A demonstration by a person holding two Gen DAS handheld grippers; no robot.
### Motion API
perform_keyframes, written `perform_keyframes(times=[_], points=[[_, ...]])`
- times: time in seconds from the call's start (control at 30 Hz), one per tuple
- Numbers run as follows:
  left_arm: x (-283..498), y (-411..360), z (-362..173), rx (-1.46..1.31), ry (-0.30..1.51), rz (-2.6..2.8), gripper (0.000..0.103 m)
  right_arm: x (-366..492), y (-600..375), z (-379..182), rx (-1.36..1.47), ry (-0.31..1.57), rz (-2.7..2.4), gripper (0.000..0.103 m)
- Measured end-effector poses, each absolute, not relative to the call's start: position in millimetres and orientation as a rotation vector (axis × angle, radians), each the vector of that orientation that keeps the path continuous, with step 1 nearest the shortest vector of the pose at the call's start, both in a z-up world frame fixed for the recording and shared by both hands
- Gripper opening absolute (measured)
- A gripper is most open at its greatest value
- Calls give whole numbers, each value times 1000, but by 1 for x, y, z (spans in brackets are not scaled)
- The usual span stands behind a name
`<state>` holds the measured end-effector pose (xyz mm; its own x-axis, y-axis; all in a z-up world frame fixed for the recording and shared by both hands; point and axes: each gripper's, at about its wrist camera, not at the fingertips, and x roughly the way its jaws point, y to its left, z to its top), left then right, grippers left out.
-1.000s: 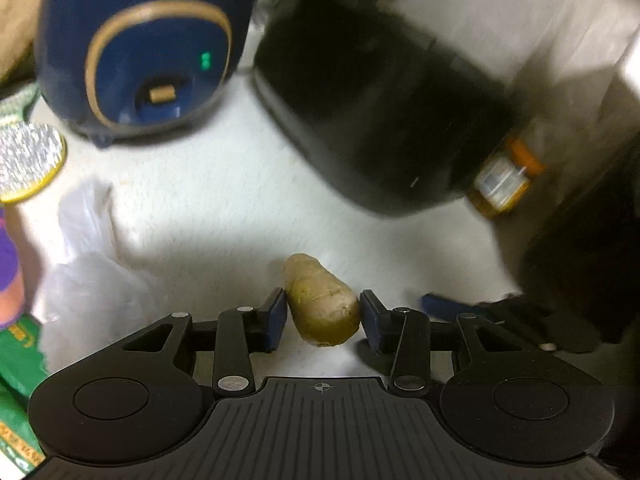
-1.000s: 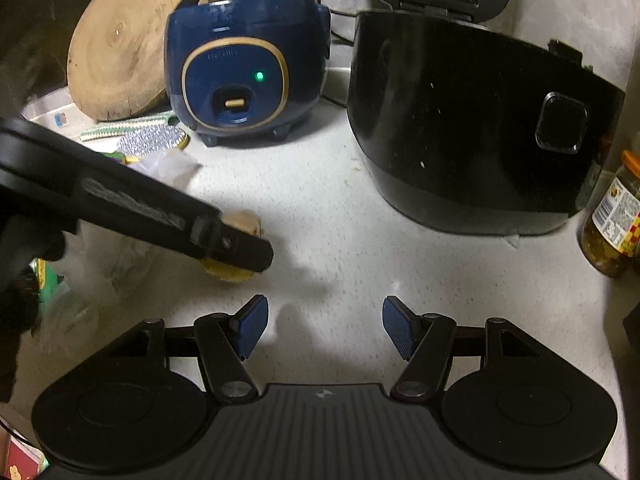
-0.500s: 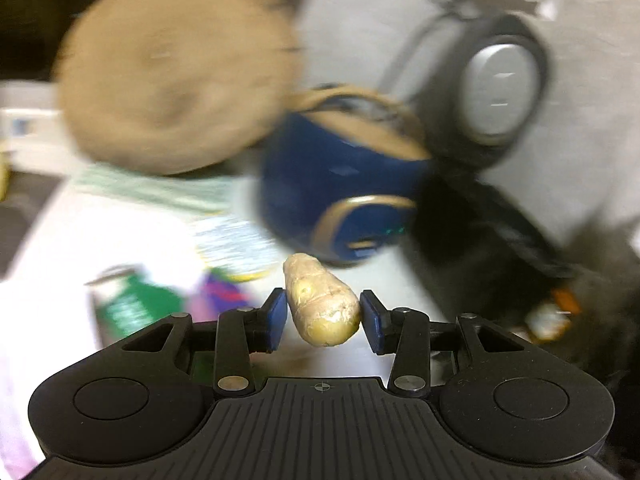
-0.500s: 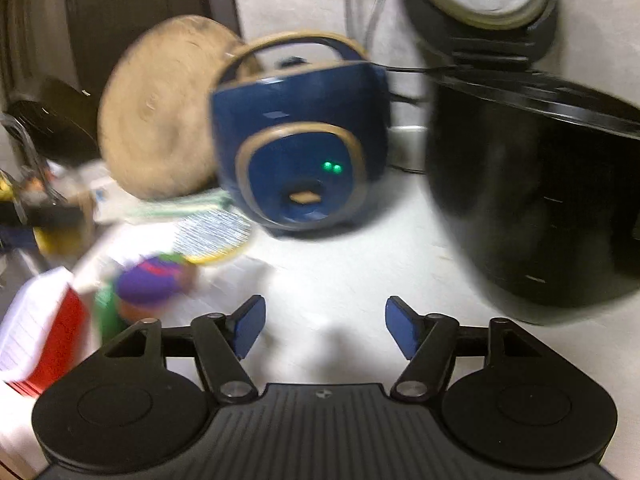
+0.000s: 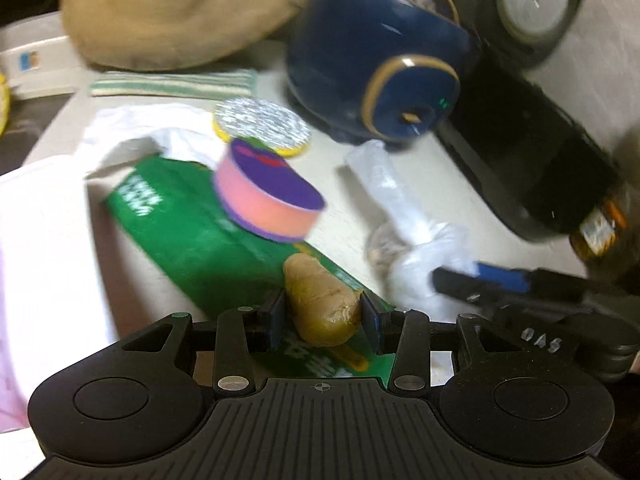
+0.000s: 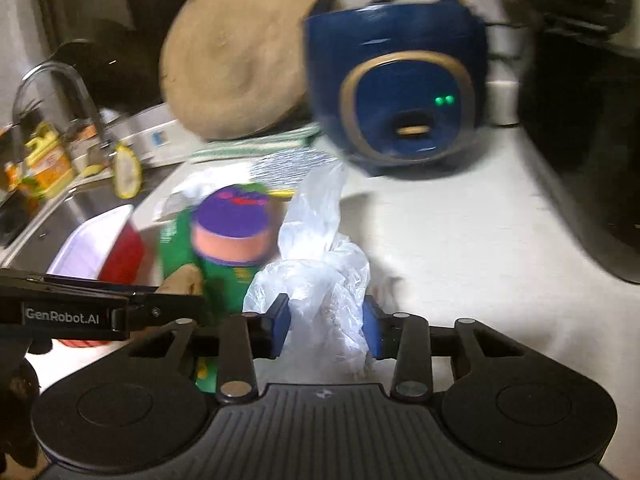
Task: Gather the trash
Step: 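Move the right gripper to the white plastic bag while the left gripper holds the ginger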
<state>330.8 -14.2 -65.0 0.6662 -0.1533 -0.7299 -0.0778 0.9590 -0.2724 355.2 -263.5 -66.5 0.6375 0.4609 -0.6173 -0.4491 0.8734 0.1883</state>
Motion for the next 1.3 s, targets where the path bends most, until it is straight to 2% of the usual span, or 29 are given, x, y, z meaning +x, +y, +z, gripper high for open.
perform_keyframes(times=[0.3, 0.33, 0.4, 0.5, 0.87, 1.3], points=[[349, -42, -75, -234, 880, -96, 45, 350, -325, -78, 47, 720, 249, 40], [350, -43, -75, -231, 879, -95, 45, 348, -329, -78, 43, 716, 240, 42], [350, -44, -76, -232, 881, -89, 45, 349, -329, -80, 20, 706, 220, 53], [351, -43, -78, -244, 880, -87, 45, 349, -324, -82, -20, 690, 219, 61], [351, -49, -80, -222, 895, -98, 46, 343, -289, -89, -99, 639, 292, 77], [345, -49, -80, -224, 907, -86, 44, 348, -296, -90, -17, 689, 360, 76]])
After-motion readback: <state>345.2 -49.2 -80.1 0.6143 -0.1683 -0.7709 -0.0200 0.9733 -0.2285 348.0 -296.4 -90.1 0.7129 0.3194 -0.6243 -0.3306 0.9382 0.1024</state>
